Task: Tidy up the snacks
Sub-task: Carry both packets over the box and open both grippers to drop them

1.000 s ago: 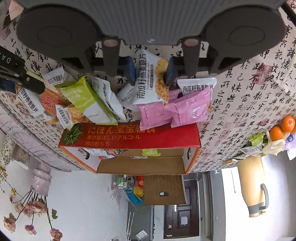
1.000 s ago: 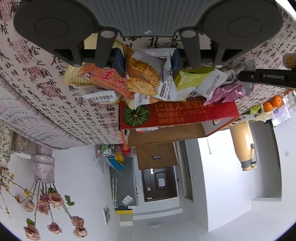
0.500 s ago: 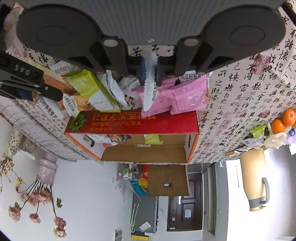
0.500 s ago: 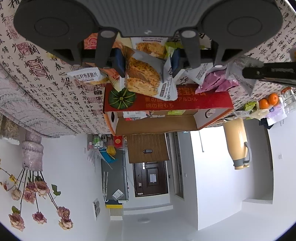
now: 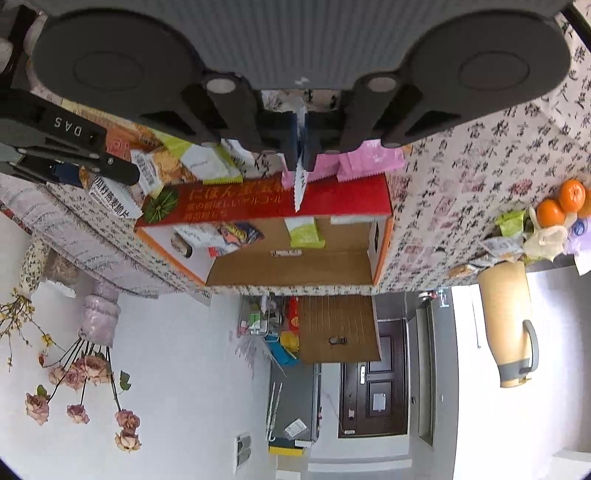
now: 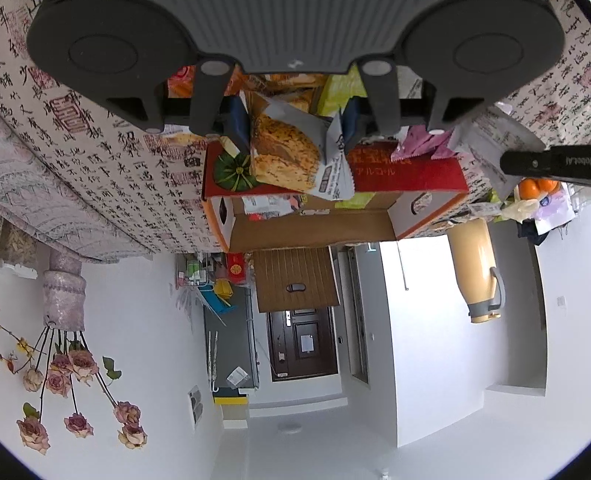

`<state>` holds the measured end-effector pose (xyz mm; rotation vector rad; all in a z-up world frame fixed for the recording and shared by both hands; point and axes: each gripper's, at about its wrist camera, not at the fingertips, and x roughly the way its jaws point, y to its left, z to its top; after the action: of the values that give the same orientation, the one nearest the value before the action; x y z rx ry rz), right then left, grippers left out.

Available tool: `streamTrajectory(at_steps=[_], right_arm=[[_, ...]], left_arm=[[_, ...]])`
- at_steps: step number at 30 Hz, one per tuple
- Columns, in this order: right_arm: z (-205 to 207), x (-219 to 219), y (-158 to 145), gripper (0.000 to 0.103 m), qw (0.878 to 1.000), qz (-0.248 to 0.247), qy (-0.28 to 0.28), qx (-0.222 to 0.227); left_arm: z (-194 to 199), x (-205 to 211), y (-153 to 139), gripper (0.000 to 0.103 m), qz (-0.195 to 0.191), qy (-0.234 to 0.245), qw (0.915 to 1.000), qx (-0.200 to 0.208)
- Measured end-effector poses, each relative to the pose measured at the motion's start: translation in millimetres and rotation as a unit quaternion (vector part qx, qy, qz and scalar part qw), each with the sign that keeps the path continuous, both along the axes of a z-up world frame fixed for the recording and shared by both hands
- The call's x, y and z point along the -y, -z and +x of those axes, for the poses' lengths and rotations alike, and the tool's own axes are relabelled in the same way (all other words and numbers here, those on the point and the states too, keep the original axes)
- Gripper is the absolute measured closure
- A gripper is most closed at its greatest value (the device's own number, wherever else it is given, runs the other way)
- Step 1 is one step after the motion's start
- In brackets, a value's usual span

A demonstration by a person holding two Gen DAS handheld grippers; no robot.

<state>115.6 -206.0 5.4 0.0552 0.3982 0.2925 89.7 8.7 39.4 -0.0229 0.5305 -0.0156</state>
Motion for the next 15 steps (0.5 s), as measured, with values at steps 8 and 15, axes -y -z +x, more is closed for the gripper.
streamTrajectory(at_steps=[8,15], right_arm=[[20.5,-4.0,-20.4,0.055,1.0,0.009,0.001,0.029],[56.7,-17.0,-44.3,0.055,0.999,0.005,0.001,0.051]], left_arm=[[21.8,4.1,-27.9,0.099,0.006,-0.002,0.9991,0.042],[56.7,4.5,-44.7,0.099,0.002,-0.003,0.9976,0.069]])
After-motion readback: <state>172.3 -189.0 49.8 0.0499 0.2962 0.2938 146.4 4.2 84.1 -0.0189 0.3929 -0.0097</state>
